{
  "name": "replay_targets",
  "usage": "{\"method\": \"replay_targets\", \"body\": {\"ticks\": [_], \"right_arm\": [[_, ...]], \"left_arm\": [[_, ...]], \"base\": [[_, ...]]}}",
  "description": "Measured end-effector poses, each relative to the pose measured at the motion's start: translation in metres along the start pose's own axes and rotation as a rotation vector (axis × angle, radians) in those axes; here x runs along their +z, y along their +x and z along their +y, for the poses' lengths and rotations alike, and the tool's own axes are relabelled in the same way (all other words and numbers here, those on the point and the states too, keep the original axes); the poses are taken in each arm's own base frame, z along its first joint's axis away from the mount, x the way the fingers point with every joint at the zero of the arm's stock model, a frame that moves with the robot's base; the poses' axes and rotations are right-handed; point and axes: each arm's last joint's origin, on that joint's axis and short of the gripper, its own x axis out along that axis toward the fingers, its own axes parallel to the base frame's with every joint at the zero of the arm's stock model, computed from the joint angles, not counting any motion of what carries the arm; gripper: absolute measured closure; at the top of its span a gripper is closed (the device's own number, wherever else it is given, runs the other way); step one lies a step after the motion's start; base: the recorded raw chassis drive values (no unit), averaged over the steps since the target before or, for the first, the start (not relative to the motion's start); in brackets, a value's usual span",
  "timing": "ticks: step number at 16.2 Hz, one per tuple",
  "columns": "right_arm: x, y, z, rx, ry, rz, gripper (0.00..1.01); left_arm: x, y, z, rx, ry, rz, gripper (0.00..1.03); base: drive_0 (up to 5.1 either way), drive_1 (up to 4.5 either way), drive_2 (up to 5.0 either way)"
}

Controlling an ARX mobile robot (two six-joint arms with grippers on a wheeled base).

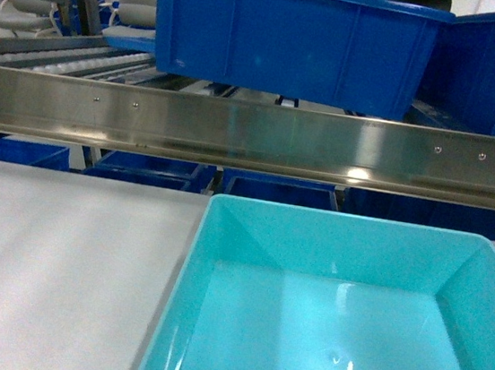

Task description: Organize blue bins on left shelf correctly

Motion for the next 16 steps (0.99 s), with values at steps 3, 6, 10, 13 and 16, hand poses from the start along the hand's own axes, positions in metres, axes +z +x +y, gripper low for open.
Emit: {"method": "replay_targets", "body": {"ticks": [3, 6, 10, 13, 16], "right_arm": [[0.0, 0.0, 0.0, 0.0, 0.0, 0.0, 0.03], [0.0, 0.0, 0.0, 0.0, 0.0, 0.0, 0.03], [0.0, 0.0, 0.0, 0.0, 0.0, 0.0, 0.03], [0.0, 0.0, 0.0, 0.0, 0.0, 0.0, 0.03], [0.003, 0.0004, 0.0019, -0.006, -0.009, -0.031, 0.03]], "left_arm": [[0.0, 0.0, 0.0, 0.0, 0.0, 0.0, 0.05], [0.0, 0.0, 0.0, 0.0, 0.0, 0.0, 0.05], [0.0, 0.0, 0.0, 0.0, 0.0, 0.0, 0.05], [0.0, 0.0, 0.0, 0.0, 0.0, 0.0, 0.05], [0.0017, 0.0008, 0.0003, -0.003, -0.004, -0.016, 0.05]], "base": [[0.0, 0.0, 0.0], [0.0, 0.0, 0.0], [0.0, 0.0, 0.0], [0.0, 0.0, 0.0], [0.0, 0.0, 0.0]]}}
